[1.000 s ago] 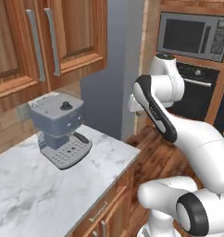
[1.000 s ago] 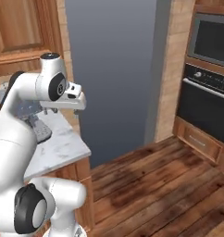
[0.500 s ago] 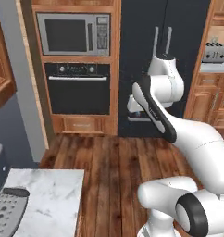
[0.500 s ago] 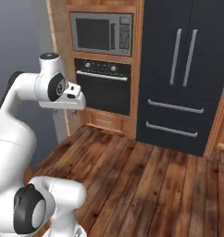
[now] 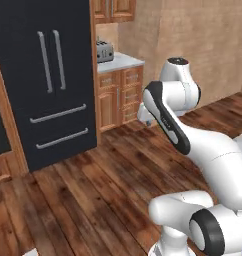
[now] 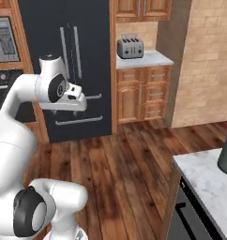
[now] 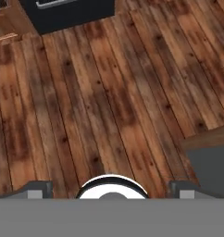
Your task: Navigate to the dishwasher.
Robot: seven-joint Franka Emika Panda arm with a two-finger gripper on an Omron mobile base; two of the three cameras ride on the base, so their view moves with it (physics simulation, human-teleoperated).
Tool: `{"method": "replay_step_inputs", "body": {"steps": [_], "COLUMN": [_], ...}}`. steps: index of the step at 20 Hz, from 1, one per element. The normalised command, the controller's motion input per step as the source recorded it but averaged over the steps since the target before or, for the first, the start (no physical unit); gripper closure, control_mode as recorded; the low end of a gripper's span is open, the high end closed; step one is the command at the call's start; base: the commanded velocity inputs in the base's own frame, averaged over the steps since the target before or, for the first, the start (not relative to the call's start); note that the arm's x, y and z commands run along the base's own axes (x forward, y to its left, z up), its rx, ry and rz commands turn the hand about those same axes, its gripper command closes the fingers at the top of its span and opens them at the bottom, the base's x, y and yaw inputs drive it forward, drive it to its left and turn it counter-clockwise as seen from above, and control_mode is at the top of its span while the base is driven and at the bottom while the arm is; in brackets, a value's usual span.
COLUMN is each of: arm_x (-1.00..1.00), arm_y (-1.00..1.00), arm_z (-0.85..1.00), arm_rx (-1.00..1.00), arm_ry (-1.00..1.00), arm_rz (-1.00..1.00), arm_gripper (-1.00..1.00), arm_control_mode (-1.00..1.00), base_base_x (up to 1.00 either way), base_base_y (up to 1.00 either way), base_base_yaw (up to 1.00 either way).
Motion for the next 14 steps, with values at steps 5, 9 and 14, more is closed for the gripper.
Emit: {"method": "replay_step_inputs", "body": {"steps": [5, 9, 14], "arm_x": [0.00, 0.00, 0.00], "arm_y": [0.00, 0.00, 0.00], "arm_z": [0.00, 0.00, 0.00], "arm_rx": [0.00, 0.00, 0.00], "arm_ry": [0.00, 0.00, 0.00], "arm_rz": [0.00, 0.00, 0.00], "arm_gripper": [-1.00, -1.00, -1.00], "arm_control_mode": [1.00, 1.00, 1.00], "base_base_x": [0.03, 0.00, 0.00], "base_base_y": [0.00, -0.07, -0.12], "base_base_yaw": [-0.90, -0.84, -0.79]}}
